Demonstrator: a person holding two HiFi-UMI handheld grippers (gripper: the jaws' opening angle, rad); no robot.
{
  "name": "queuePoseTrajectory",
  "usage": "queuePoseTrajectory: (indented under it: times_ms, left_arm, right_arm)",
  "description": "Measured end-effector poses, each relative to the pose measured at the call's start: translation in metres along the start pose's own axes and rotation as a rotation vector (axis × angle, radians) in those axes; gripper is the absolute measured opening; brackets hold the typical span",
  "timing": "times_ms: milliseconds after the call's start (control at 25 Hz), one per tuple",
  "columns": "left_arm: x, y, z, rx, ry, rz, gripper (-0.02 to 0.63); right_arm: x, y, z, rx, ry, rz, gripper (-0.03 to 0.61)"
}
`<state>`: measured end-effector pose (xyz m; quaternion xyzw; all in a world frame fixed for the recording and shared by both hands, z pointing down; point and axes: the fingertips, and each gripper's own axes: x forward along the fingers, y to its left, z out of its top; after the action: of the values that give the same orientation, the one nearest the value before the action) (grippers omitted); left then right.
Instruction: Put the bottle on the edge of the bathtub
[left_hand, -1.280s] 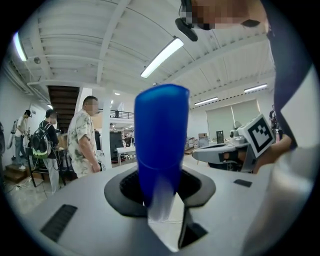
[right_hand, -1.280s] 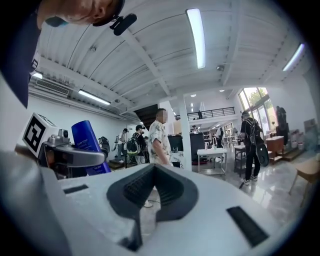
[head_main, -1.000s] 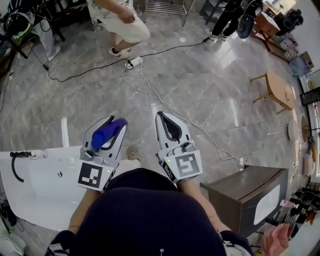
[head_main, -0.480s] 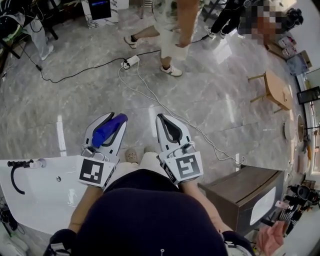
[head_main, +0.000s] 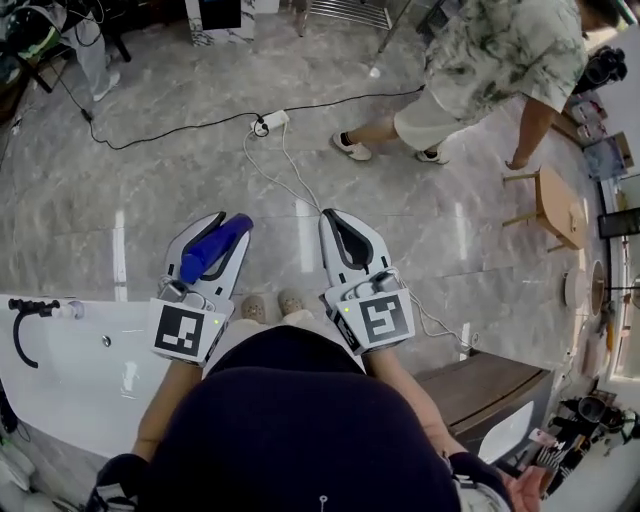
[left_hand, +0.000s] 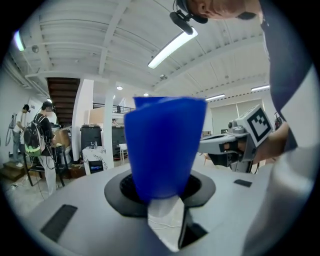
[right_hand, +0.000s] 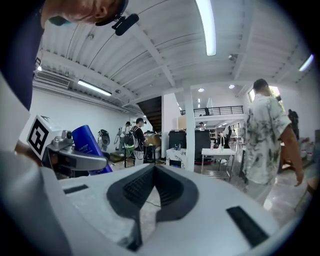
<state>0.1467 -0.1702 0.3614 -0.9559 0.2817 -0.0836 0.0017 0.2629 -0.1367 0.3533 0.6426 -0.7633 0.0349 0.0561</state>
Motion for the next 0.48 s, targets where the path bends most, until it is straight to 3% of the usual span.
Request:
queuePoseTrajectory:
  times_ms: [480]
  left_arm:
    - [-0.0045, 0.0013, -0.0061, -0.016, 0.026, 0.039, 0.146]
  right_arm:
    - [0.0056, 0.0014, -0.0083, 0.007, 0.016, 0.041, 0.002]
